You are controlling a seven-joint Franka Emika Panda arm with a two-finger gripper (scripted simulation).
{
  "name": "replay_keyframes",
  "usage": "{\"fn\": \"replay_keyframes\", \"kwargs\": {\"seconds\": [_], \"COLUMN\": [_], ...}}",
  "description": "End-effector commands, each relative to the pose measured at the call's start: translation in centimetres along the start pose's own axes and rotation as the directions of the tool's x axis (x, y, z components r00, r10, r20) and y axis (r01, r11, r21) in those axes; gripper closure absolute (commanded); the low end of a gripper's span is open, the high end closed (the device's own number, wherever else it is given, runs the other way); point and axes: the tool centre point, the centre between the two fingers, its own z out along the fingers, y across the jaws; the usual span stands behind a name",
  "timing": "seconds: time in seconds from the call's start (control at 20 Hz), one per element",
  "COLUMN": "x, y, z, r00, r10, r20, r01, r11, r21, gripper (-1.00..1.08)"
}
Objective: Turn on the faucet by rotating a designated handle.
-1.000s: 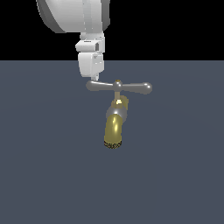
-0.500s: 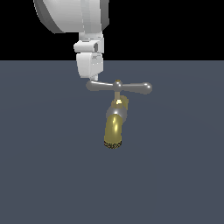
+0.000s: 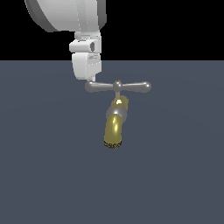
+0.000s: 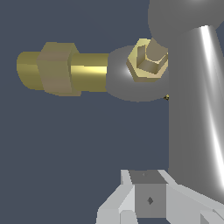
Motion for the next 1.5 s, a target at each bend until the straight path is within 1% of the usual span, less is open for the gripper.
{"fn": "replay_keyframes", "kwargs": {"seconds": [0.0,0.85,0.9,1.45], "x": [0.0,-0.4,0.1,1.8], "y": [1.0,5.4,4.7,7.3], "z": [0.0,0.0,0.0,0.0], "r00": [1.0,1.0,1.0,1.0], "r10": [0.0,0.001,0.009,0.006], "r20": [-0.002,-0.002,-0.006,-0.005], "r01": [0.0,-0.001,-0.009,-0.006], "r11": [1.0,1.0,1.0,1.0], "r21": [-0.008,-0.007,0.0,-0.002], "gripper": [1.08,1.08,1.08,1.08]}}
